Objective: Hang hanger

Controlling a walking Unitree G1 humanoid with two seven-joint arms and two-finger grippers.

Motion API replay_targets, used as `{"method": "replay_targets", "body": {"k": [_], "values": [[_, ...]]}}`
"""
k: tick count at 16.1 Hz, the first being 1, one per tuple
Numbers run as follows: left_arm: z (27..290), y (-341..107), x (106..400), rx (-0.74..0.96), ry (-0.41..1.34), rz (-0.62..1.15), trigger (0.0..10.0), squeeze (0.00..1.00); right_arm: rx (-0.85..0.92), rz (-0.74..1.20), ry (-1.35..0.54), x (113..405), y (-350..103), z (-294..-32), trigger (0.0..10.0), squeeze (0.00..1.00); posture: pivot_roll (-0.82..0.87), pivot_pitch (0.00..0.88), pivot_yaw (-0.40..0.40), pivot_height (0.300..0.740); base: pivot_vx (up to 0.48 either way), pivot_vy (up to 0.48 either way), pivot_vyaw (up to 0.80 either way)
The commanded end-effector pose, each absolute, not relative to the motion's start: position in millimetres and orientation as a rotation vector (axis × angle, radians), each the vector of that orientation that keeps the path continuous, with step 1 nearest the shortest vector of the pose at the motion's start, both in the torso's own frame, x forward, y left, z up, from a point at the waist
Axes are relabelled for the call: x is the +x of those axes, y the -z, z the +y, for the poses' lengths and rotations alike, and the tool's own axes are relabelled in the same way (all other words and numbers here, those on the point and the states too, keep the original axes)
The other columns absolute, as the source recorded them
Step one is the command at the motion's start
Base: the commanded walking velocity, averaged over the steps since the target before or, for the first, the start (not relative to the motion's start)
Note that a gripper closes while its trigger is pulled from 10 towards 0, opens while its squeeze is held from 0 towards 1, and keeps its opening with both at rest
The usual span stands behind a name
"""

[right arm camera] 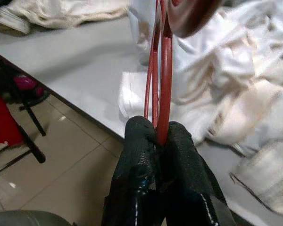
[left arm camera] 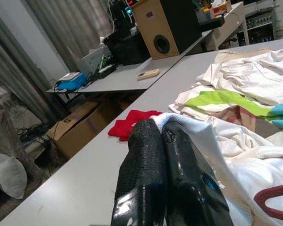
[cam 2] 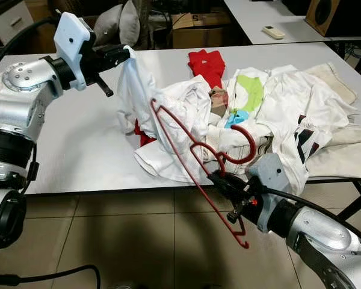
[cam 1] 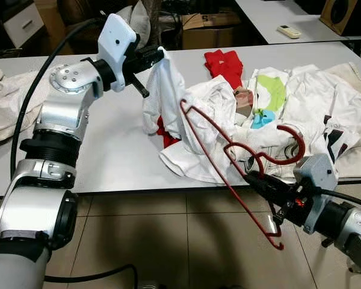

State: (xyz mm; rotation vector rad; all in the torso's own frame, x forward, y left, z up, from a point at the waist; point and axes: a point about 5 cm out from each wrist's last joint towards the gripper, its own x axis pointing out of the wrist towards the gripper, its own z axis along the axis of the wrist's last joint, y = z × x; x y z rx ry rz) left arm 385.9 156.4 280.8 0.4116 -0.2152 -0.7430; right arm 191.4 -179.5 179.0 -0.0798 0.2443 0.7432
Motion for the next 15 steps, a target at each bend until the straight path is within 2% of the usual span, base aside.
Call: {"method": "replay_targets", "body": {"k": [1, 6, 10, 15], "values": [[155, -283, 387, 0.417, 0.730, -0.214, 0.0, 0.00, -0.090, 0.214, -0.779, 188, -186, -177, 10.0, 0.00, -0.05, 0.000, 0.065, 0.740, 0.000, 0.000, 0.00], [153, -281, 388, 0.413, 0.716, -0.213, 0.0, 0.00, -0.073, 0.169, -0.765, 192, -188, -172, 10.0, 0.00, -0.06, 0.000, 0.069, 0.740, 0.000, 0.000, 0.00], [145, -288, 378, 0.407, 0.808, -0.239, 0.0, 0.00, -0.085, 0.270, -0.770, 201, -169, -165, 10.0, 0.00, -0.05, 0.000, 0.068, 0.740, 0.000, 0.000, 0.00], [155, -288, 374, 0.451, 0.792, -0.217, 0.0, 0.00, -0.078, 0.263, -0.749, 208, -171, -162, 10.0, 0.00, -0.03, 0.000, 0.051, 0.740, 0.000, 0.000, 0.00]]}}
